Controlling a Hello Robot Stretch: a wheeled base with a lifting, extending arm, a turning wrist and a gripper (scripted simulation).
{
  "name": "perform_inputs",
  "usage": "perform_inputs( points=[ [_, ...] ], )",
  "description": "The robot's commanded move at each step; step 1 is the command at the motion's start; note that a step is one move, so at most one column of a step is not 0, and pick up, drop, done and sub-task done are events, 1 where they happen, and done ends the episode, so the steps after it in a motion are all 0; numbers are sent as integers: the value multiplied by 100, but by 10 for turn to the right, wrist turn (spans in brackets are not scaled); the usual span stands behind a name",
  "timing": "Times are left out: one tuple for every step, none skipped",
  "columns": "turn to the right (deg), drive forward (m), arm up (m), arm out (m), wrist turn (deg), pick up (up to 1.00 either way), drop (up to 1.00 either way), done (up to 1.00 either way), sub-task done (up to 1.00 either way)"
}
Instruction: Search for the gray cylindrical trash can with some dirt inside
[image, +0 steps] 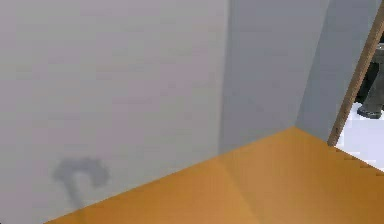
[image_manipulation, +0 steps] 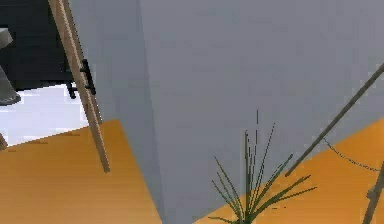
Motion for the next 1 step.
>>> perform_inputs(
  points=[
    [30,0,0,0,0,0,0,0,0]
  ],
)
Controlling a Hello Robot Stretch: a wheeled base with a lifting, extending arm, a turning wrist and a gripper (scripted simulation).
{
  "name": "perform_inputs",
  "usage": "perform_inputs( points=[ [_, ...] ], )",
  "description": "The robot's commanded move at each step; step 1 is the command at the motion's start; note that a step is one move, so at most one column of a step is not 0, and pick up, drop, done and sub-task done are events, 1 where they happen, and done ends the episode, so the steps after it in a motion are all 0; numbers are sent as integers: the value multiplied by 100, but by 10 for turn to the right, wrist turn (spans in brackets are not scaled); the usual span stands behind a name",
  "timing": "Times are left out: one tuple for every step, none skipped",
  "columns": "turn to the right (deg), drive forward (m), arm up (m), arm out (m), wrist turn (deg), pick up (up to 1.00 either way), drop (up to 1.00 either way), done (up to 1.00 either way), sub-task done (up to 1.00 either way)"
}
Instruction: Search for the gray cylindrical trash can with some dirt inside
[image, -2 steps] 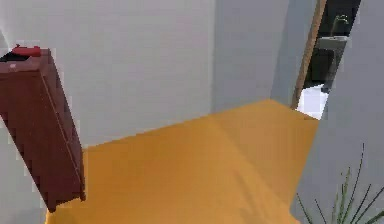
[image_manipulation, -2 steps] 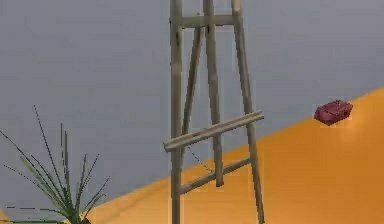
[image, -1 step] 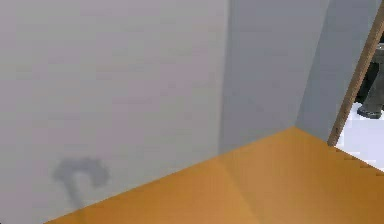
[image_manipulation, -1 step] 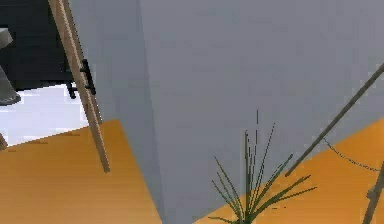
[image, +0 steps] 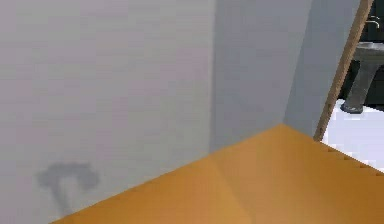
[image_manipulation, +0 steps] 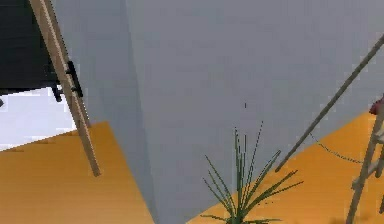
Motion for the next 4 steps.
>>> perform_inputs(
  points=[
    [0,20,0,0,0,0,0,0,0],
    [360,0,0,0,0,0,0,0,0],
    [0,100,0,0,0,0,0,0,0],
    [30,0,0,0,0,0,0,0,0]
  ],
)
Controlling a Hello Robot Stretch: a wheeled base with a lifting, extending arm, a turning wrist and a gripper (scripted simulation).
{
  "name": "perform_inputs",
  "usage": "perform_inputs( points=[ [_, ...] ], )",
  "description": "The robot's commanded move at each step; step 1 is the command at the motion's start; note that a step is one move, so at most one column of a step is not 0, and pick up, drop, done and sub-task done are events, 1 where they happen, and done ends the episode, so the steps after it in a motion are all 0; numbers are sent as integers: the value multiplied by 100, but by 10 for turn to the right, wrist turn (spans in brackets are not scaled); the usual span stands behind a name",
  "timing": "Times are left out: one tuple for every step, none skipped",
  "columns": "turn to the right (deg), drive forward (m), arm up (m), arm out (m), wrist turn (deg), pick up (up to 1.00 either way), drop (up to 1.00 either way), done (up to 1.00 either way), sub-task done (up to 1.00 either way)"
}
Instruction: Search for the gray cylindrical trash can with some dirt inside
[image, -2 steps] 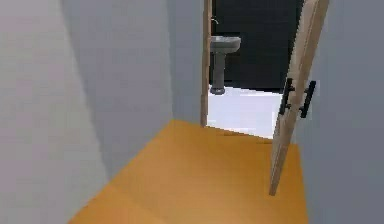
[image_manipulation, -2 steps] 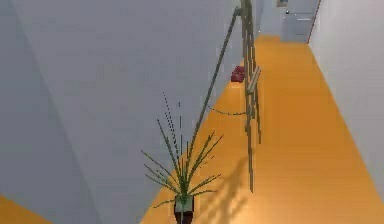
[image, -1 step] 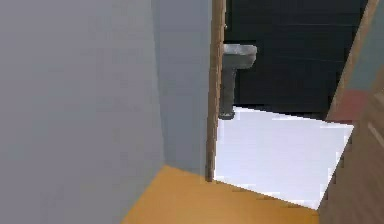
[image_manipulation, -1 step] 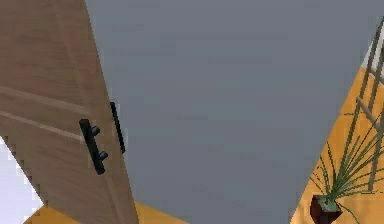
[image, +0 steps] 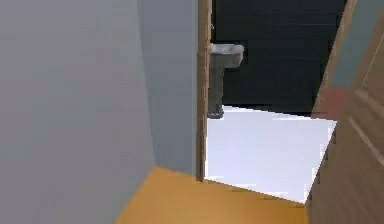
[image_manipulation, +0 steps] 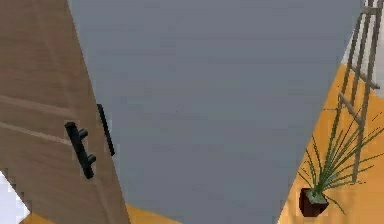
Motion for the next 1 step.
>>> perform_inputs(
  points=[
    [0,30,0,0,0,0,0,0,0]
  ],
)
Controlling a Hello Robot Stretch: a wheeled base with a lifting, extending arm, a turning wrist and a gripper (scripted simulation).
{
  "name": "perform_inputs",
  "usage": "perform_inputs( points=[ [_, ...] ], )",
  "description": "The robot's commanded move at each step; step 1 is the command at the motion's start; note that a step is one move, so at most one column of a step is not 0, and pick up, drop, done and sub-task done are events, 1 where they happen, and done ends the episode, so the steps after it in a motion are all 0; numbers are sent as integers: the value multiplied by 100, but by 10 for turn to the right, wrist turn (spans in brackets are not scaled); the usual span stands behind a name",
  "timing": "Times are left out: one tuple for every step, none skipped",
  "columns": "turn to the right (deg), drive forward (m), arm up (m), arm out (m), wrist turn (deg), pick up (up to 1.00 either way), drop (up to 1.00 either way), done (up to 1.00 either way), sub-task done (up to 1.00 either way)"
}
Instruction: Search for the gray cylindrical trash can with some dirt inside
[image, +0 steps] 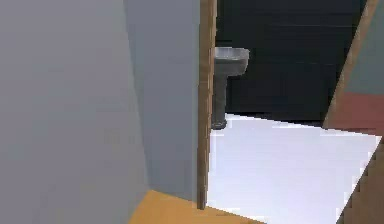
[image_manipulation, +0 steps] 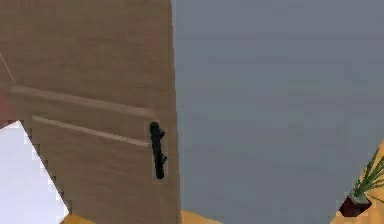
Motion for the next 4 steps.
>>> perform_inputs(
  points=[
    [300,0,0,0,0,0,0,0,0],
    [0,100,0,0,0,0,0,0,0],
    [0,25,0,0,0,0,0,0,0],
    [300,0,0,0,0,0,0,0,0]
  ],
)
